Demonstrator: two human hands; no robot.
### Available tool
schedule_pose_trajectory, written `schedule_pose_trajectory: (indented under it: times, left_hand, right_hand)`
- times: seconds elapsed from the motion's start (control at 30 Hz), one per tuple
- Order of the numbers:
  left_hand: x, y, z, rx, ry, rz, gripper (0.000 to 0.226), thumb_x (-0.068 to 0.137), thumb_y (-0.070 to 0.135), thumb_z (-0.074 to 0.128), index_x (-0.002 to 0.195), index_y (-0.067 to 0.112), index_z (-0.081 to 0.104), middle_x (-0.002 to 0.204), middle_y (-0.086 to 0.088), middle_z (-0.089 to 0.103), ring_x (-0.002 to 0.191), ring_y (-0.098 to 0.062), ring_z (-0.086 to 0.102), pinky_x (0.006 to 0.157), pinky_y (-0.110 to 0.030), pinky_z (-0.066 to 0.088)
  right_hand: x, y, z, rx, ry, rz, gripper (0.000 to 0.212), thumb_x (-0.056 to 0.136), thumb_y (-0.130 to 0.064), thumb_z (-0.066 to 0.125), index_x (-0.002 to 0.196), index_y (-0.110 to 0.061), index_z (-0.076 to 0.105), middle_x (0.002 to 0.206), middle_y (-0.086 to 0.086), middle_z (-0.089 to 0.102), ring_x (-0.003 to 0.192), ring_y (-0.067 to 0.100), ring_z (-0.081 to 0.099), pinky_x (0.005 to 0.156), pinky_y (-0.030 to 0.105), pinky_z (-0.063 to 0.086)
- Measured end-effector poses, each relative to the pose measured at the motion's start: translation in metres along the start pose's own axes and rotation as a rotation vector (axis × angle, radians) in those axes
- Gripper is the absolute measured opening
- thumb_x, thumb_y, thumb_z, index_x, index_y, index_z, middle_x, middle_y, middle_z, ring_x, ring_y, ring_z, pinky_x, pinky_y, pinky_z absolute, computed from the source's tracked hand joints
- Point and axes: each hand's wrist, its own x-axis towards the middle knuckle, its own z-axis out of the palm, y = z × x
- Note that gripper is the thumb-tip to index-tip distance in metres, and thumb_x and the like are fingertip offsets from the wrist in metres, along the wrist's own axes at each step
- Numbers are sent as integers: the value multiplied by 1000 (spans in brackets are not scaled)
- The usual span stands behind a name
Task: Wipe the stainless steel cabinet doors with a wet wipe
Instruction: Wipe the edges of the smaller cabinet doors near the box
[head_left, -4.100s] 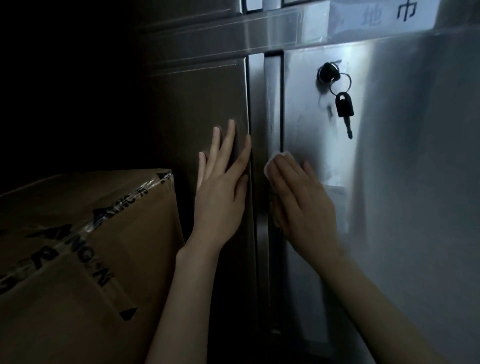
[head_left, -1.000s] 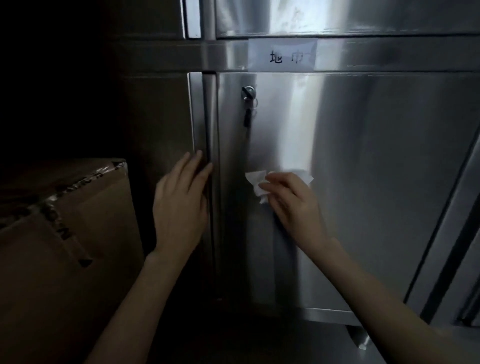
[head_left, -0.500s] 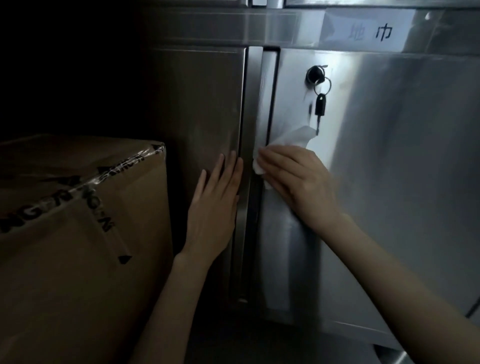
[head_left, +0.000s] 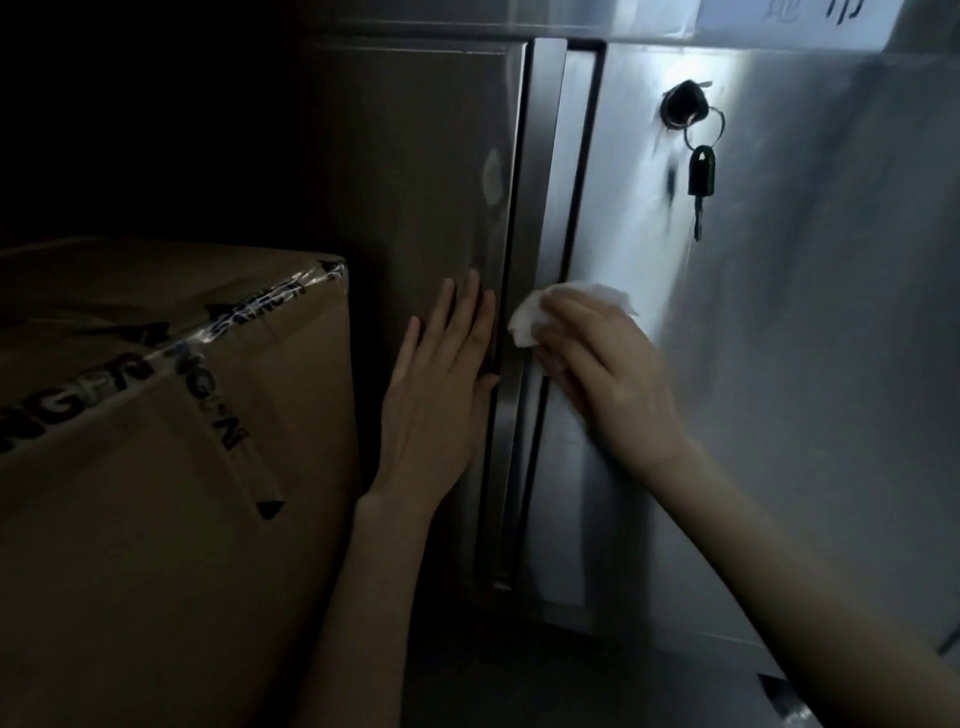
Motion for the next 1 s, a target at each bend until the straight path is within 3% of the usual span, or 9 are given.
schedule_pose_trajectory:
  times: [0.17,0.4,0.67,0.87,1.0]
  left_hand:
    - [0,-1,-3,-52,-17,24,75,92,9,60,148,24,12,158,0,4,147,-20,1,118,-43,9]
    - [0,-3,1,-50,-8,24,75,92,12,60,148,24,12,157,1,1,146,-17,-2,117,-42,7]
    - [0,-3,-1,-58,-22,22,78,91,9,61,150,23,13,156,2,-2,146,-17,-4,118,-41,5]
    - [1,-4,3,-33,-49,15,79,92,10,58,149,26,6,157,2,-7,144,-13,-11,118,-39,-1]
    - [-2,-2,5,-10,-33,13,77,93,8,57,154,18,12,163,-8,2,144,-14,-11,119,-41,1]
  right_hand:
    - [-22,-7,8,-74,-25,-122,21,82,-4,72,98,10,68,109,21,66,109,31,61,88,39,51]
    - [11,2,3,-126,5,-182,14,88,-6,63,87,4,72,104,17,69,105,30,63,82,39,51]
    - [-57,-20,17,-50,-250,-252,22,90,-11,55,81,1,71,94,12,71,95,26,68,78,33,53]
    - [-77,-14,31,-44,-163,-249,15,87,-10,62,88,2,70,101,14,69,101,26,65,84,34,46]
    - [-124,-24,43,-11,-266,-260,17,86,-12,62,93,1,71,107,13,69,100,27,66,79,37,53]
